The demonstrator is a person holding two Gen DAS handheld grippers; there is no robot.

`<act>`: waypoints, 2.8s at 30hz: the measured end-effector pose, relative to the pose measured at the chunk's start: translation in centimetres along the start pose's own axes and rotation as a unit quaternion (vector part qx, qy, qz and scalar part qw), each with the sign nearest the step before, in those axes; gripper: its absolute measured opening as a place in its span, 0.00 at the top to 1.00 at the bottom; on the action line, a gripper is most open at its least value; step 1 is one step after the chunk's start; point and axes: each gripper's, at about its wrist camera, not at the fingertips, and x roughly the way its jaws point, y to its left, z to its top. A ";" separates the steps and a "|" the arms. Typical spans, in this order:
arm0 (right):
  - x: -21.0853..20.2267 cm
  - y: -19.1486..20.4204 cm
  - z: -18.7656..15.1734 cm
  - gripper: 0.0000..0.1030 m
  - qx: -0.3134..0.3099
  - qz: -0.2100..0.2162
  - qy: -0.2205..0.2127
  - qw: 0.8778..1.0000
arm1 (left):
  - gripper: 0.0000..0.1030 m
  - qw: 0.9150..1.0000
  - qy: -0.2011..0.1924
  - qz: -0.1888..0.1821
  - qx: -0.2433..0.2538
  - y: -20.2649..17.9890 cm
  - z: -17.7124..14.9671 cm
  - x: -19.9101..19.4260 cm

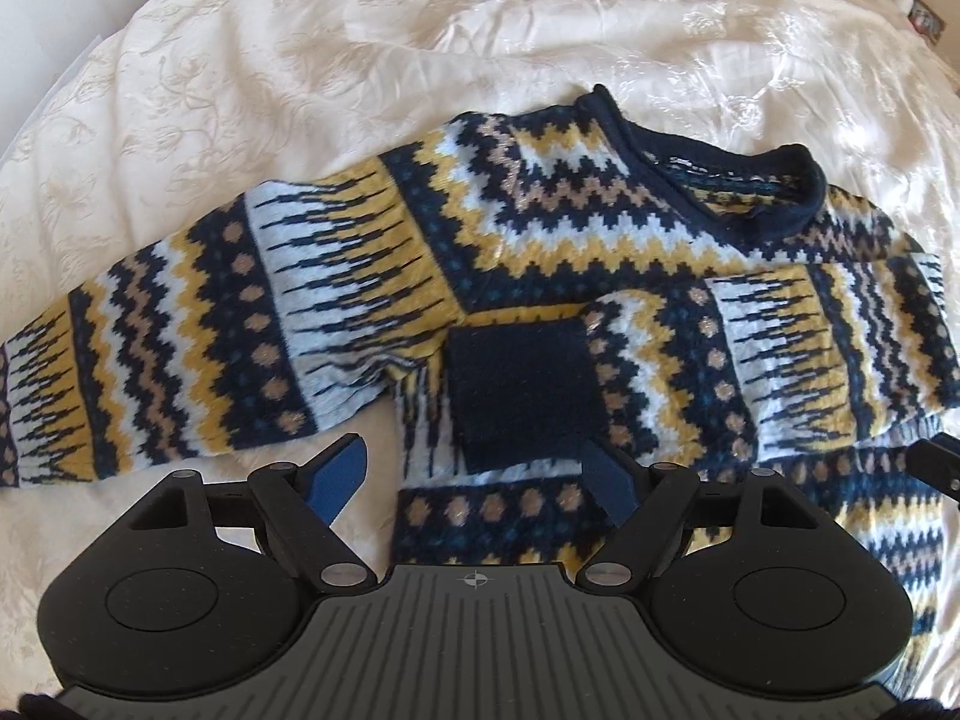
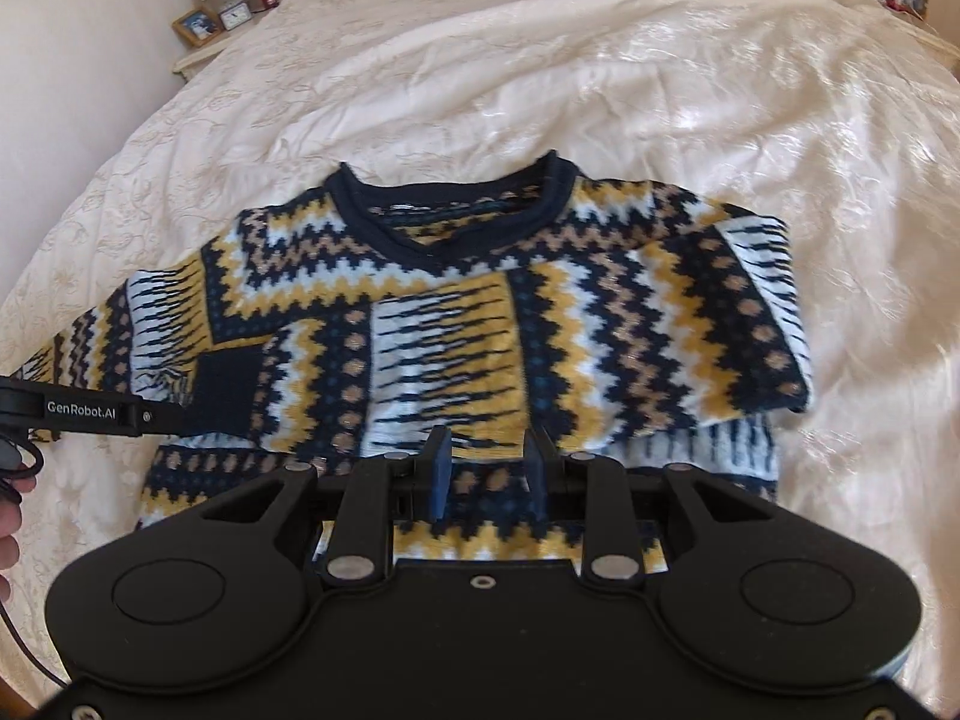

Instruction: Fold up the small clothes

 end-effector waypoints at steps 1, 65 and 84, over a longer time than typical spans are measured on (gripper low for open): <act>-0.1 -1.0 0.0 0.62 0.008 -0.007 0.000 1.000 | 0.24 1.000 0.003 0.003 0.008 -0.6 0.3 0.4; 7.2 -17.6 7.9 0.90 0.126 -0.086 0.033 0.988 | 0.85 0.998 0.047 0.025 -0.034 0.8 0.8 5.2; 2.6 -12.4 1.0 0.42 0.089 -0.101 0.044 0.990 | 0.06 0.991 0.018 0.135 -0.004 -0.6 -0.4 6.4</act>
